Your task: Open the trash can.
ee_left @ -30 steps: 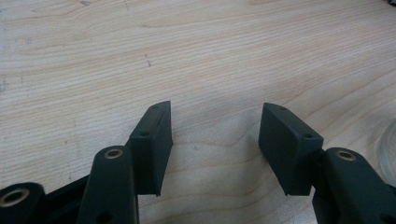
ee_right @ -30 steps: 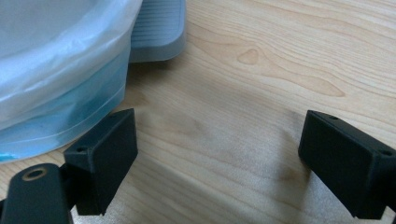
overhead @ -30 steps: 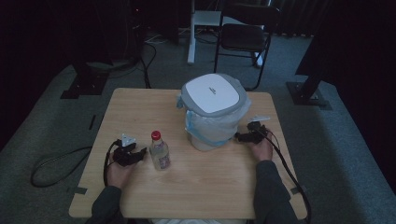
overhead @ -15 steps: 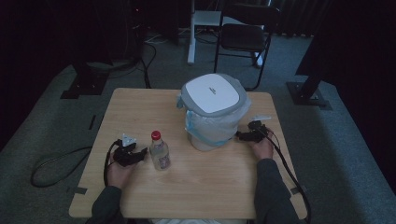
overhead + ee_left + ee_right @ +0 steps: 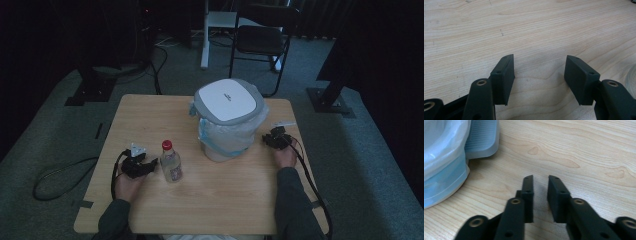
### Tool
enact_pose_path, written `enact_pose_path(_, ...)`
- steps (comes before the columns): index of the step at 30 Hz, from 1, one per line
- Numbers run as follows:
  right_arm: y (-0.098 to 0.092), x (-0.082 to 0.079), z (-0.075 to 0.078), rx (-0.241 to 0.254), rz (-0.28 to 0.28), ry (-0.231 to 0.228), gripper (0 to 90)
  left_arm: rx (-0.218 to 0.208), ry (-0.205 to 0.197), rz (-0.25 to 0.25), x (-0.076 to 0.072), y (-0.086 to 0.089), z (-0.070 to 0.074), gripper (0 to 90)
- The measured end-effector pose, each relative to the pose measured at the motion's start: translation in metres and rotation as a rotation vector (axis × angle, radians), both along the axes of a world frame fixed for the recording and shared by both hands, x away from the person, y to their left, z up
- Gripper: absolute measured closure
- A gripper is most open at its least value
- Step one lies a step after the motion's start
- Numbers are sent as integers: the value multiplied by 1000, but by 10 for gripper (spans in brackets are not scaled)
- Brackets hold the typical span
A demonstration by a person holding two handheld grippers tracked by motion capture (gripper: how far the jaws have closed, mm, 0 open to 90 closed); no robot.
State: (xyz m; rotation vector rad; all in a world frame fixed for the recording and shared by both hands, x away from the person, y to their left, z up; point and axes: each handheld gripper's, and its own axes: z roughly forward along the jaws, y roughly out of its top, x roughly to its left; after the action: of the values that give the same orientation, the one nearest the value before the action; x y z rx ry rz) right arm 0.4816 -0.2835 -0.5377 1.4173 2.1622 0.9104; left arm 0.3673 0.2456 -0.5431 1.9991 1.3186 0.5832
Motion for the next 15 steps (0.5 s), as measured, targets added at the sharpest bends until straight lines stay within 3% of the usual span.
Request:
enact_pose_path(6, -2, 1, 3, 26, 19, -3, 898, -1, 0, 0, 0, 0, 0, 421)
enact_pose_path(9, -4, 1, 5, 49, 24, -13, 899, 0, 0, 0, 0, 0, 0, 421)
enact_pose_path(15, 7, 8, 16, 30, 49, -36, 900, 0, 0, 0, 0, 0, 0, 421)
